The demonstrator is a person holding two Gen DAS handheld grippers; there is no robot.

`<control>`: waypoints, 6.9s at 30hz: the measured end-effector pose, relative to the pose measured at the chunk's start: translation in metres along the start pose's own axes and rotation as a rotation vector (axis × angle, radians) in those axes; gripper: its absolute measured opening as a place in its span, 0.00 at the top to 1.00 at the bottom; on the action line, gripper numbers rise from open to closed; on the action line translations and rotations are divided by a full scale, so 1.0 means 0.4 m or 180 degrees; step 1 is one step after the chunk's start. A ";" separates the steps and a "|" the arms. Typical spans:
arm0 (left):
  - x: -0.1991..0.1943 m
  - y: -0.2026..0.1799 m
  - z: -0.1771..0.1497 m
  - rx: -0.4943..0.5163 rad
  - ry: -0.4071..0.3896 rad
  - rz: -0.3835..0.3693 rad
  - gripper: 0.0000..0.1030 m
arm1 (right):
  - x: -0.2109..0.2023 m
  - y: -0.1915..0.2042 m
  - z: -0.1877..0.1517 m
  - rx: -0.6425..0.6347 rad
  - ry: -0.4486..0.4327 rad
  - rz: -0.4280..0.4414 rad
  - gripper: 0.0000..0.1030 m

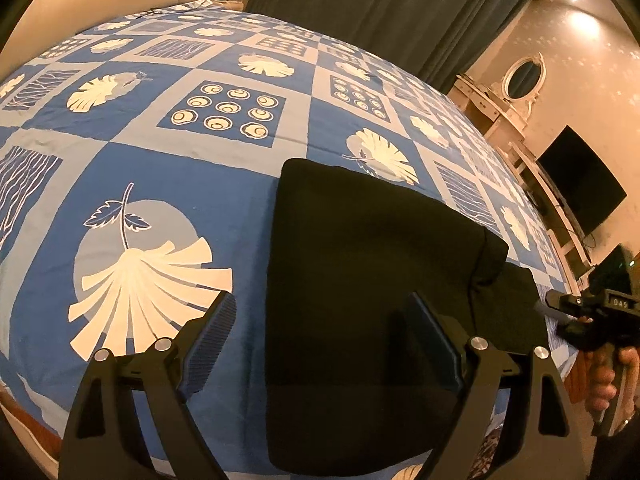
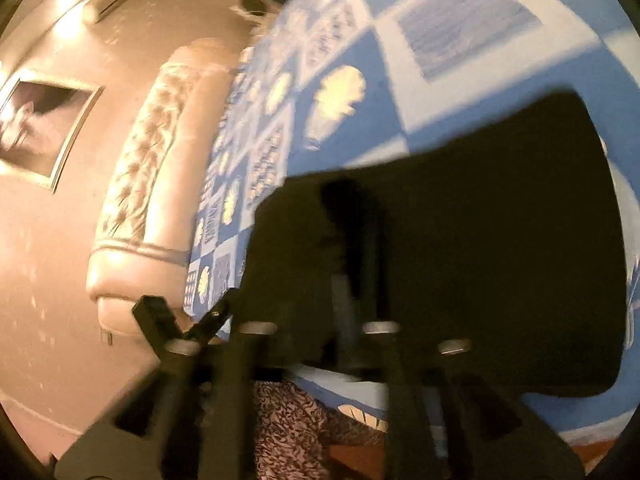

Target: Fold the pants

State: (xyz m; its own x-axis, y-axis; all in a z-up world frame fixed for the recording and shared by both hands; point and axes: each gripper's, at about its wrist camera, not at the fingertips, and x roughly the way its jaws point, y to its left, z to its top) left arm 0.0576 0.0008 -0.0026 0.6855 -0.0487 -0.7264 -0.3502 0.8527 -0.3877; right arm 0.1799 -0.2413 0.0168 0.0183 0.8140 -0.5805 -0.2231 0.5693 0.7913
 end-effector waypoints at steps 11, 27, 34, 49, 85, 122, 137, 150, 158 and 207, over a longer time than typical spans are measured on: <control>0.014 0.016 -0.007 -0.0098 0.0067 -0.0031 0.17 | 0.174 -0.044 0.001 0.0165 0.0309 0.0367 0.76; -0.007 0.017 0.001 -0.0276 -0.0073 -0.0342 0.17 | -0.004 -0.068 0.024 0.0024 -0.0018 0.0327 0.93; -0.003 -0.010 -0.003 -0.0342 -0.0012 -0.0638 0.17 | -0.161 -0.150 0.044 0.0141 -0.0262 0.0203 0.93; 0.086 -0.008 -0.068 -0.0529 0.0504 -0.1018 0.17 | -0.319 -0.282 0.002 0.0446 -0.0833 -0.0072 0.22; 0.091 -0.068 -0.138 -0.0587 0.0829 -0.1392 0.16 | -0.194 -0.360 -0.083 0.0463 -0.0180 0.0351 0.60; 0.236 -0.010 0.087 -0.0448 0.0585 -0.1766 0.13 | -0.155 -0.351 0.174 0.0269 -0.0526 0.0560 0.16; 0.342 -0.065 0.155 -0.0258 0.0708 -0.1552 0.57 | -0.090 -0.391 0.243 0.0318 -0.0438 0.0465 0.60; 0.315 -0.116 0.168 0.0250 0.0501 -0.0906 0.61 | -0.085 -0.383 0.226 0.0327 -0.0556 0.0505 0.63; 0.298 -0.084 0.184 0.0223 0.0445 -0.0802 0.61 | -0.045 -0.352 0.229 0.0309 -0.0535 0.0505 0.63; 0.324 0.106 0.310 -0.0052 0.0359 -0.0613 0.60 | 0.197 -0.216 0.330 0.0320 -0.0421 0.0678 0.63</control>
State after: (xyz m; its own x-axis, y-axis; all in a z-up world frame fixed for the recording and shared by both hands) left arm 0.2108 0.0951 -0.0426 0.6655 -0.2684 -0.6965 -0.2307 0.8135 -0.5339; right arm 0.3294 -0.2111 -0.0718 0.1100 0.9209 -0.3740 -0.1378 0.3867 0.9118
